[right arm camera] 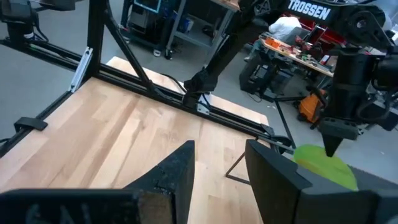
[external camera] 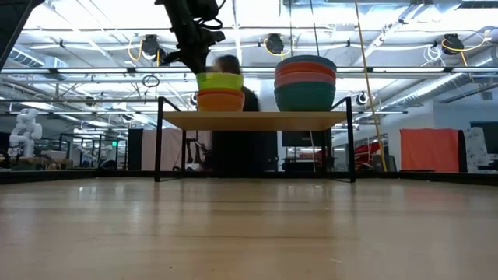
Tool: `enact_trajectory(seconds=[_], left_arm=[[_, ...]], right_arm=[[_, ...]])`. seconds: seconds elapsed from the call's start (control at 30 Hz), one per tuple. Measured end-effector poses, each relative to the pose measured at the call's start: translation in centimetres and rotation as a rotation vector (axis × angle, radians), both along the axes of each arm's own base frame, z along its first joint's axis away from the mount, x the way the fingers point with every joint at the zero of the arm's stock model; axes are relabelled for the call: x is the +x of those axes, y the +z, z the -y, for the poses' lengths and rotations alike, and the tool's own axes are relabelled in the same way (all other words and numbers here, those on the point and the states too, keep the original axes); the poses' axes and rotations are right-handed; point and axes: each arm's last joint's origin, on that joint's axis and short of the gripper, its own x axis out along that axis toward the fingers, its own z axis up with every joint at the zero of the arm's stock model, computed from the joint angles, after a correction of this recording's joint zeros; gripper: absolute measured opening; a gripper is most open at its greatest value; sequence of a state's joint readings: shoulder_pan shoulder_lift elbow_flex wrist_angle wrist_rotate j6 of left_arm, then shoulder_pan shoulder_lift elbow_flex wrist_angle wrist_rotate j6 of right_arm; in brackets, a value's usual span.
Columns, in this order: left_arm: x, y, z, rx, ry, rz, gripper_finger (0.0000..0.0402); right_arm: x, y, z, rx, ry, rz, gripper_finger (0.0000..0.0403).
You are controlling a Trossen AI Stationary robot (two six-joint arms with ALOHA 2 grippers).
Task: Place and stack bowls onto a shelf
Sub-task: Stack the transparent green bowl on top of the transparent orange bowl on the shelf, then return to Home Position
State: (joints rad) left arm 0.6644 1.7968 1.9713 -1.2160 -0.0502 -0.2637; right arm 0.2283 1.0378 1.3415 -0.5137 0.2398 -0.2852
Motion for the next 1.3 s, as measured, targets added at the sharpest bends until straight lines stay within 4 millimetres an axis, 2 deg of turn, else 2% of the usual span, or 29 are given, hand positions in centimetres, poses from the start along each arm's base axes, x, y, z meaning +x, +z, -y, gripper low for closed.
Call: enact_trajectory(seconds=[0.1, 0.5, 0.67, 0.83, 1.07, 1.3], left_arm=[[0.4, -0.1, 0.0, 0.002, -0.016, 0.005, 0.0007], [0.6, -0.3, 0.5, -0.014, -0.024, -0.007, 0.0078], [0.6, -0.2, 0.8, -0.033, -0.034, 0.005, 0.0084], [0.6, 0.5, 1.7, -0.162, -0.09, 0.122, 0.0085], [-1.2, 3.9, 4.5, -0.173, -0.195, 0.259, 0.0085], [-6.5, 9.3, 8.8, -0.035, -0.247, 0.406, 0.0085]], right_arm=[[0.0, 0.0, 0.0, -0.001, 0.0, -0.003, 0.0134], [0.0, 0.0, 0.0, -0.001, 0.0, -0.003, 0.0134], [0.0, -0.1, 0.0, -0.024, 0.007, -0.011, 0.0134], [-0.6, 0.2, 0.1, -0.045, 0.014, 0.001, 0.0134], [-3.9, 1.6, 1.0, -0.091, -0.006, 0.075, 0.0134], [-8.1, 3.1, 2.0, -0.083, -0.026, 0.198, 0.0134]])
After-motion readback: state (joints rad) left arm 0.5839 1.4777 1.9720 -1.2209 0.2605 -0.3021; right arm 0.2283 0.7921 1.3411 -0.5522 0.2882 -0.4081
